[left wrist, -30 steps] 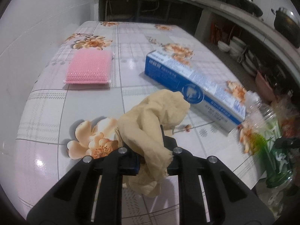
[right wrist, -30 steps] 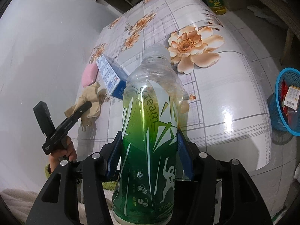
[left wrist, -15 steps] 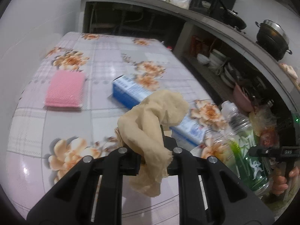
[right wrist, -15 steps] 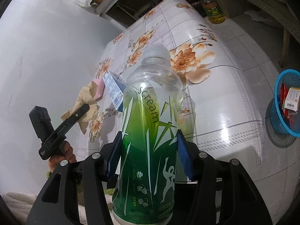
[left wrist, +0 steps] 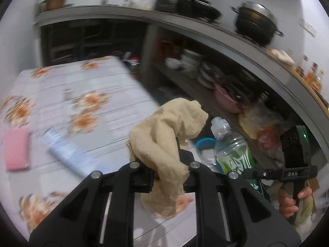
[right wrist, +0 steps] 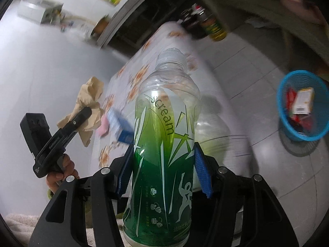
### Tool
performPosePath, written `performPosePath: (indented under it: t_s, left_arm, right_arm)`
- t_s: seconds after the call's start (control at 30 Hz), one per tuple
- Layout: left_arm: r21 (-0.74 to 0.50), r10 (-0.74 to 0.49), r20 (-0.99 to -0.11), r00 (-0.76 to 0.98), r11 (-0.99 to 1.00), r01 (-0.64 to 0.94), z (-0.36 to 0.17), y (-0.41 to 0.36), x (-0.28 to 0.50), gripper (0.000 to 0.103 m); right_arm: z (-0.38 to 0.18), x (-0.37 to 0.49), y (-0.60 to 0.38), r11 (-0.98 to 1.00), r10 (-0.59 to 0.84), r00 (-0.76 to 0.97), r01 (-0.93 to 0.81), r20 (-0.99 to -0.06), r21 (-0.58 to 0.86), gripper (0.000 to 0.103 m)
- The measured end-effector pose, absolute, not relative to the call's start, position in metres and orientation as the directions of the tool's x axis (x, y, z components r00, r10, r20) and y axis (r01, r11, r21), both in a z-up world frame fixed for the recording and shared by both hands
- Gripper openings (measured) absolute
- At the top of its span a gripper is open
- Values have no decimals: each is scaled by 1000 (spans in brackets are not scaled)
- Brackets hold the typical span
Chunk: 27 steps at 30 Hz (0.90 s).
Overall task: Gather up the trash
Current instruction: 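Carry the napkin and bottle over the wastebasket and open both tools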
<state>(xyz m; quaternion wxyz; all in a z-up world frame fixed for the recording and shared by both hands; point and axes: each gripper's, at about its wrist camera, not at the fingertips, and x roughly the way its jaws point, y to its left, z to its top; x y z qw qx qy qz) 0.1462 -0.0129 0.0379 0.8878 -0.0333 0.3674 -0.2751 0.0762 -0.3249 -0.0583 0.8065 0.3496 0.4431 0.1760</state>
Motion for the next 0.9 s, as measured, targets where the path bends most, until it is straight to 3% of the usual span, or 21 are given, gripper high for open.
performPosePath:
  t_s: [0.23,0.47,0.73,0.9]
  left_arm:
    - [-282,-602,-675,426,744,606,27,-115,164,14]
    - [-320,-598,-757,263,690,650,-13,-195,189,14]
    - [-319,-481,-873,78,686,654,-79,-299,245,14]
    - [-285,-383,-924,-1,688,668,-132,-373,279,15]
  right_arm:
    - [-87,34,-421,670,421,637,261,-645,695,54]
    - [-189,45,-489,628,350,501,501,-791,596,54]
    - [-283,119,-534,660,273,328,620,-904,425,55]
    - [-312,157,-548,701,203,262,634,-943,327,55]
